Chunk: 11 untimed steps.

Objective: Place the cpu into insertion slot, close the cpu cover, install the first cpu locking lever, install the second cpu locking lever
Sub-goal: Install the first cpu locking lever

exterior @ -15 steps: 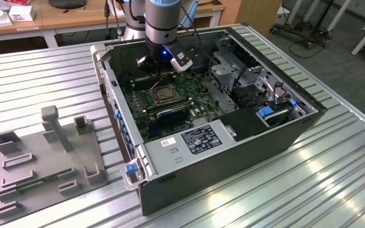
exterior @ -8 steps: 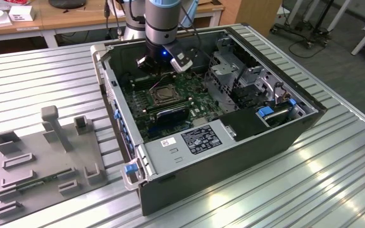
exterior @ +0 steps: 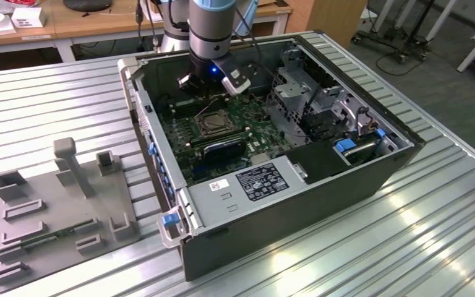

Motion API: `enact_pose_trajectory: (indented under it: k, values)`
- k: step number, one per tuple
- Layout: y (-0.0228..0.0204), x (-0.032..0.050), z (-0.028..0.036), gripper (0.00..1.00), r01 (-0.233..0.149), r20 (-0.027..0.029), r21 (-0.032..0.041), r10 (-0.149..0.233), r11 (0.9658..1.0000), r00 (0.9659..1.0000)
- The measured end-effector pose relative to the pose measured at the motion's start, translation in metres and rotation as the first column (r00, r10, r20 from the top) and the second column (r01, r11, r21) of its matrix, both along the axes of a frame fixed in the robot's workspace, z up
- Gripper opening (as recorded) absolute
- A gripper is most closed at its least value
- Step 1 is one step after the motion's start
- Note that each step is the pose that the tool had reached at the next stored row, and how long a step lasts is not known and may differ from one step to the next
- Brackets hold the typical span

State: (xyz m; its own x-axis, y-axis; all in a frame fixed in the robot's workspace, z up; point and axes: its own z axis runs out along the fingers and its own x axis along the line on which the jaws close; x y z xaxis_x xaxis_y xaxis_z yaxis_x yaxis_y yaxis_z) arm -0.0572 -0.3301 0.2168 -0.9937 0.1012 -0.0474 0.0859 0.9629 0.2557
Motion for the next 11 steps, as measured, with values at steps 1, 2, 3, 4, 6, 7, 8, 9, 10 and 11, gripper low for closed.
enact_pose_trajectory:
  k: [1,2,3,4,6,7,8,9,10,11]
  values:
    - [0.0000,0.0001,-0.0003,0.11,0.000,0.0000,0.0000,0.000,1.0000,1.0000]
    - [0.0000,0.0004,-0.0006,0.11,0.000,0.0001,0.0001,0.000,1.0000,1.0000]
    - [0.0000,0.0005,-0.0007,0.11,0.000,0.0000,0.0000,0.000,1.0000,1.0000]
    - [0.0000,0.0007,-0.0008,0.11,0.000,0.0001,0.0001,0.000,1.0000,1.0000]
    - [0.0000,0.0010,-0.0010,0.11,0.000,0.0000,0.0000,0.000,1.0000,1.0000]
    - [0.0000,0.0012,-0.0011,0.11,0.000,0.0000,0.0000,0.000,1.0000,1.0000]
    - [0.0000,0.0014,-0.0012,0.11,0.000,0.0001,0.0000,0.000,1.0000,1.0000]
    - [0.0000,0.0014,-0.0014,0.11,0.000,0.0001,0.0001,0.000,1.0000,1.0000]
    - [0.0001,0.0016,-0.0019,0.11,0.000,0.0003,0.0005,0.000,1.0000,1.0000]
    - [0.0000,0.0017,-0.0022,0.11,0.000,0.0002,0.0004,0.000,1.0000,1.0000]
